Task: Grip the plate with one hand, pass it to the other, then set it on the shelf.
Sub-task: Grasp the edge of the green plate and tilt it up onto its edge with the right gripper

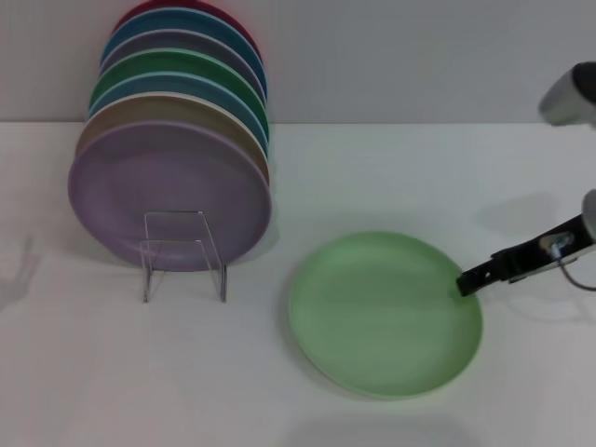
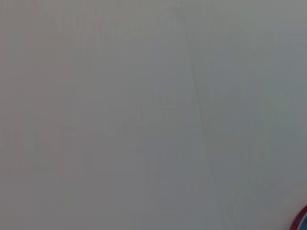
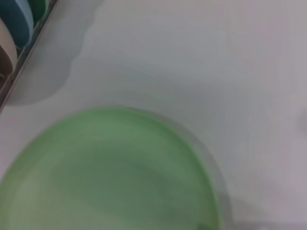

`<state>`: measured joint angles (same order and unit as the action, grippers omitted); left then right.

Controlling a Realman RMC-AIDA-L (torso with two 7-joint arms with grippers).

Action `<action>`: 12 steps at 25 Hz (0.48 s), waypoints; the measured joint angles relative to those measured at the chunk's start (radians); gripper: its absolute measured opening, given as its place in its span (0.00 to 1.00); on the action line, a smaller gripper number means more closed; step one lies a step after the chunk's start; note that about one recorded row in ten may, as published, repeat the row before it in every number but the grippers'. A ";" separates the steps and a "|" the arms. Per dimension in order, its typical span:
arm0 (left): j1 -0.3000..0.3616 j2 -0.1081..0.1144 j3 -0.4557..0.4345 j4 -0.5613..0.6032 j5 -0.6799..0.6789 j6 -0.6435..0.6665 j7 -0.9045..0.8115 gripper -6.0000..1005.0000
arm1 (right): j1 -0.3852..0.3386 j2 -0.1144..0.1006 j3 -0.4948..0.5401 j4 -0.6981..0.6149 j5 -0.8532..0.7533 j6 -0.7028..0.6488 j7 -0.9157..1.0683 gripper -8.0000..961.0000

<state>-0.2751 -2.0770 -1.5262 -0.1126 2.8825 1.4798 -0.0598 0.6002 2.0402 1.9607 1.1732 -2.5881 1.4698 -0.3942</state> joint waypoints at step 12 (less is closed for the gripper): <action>0.000 0.000 0.001 0.001 0.005 0.000 0.000 0.83 | 0.022 0.000 -0.048 -0.063 -0.001 -0.048 0.000 0.80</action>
<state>-0.2754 -2.0769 -1.5247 -0.1116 2.8871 1.4798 -0.0598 0.6225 2.0406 1.9125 1.1098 -2.5888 1.4223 -0.3944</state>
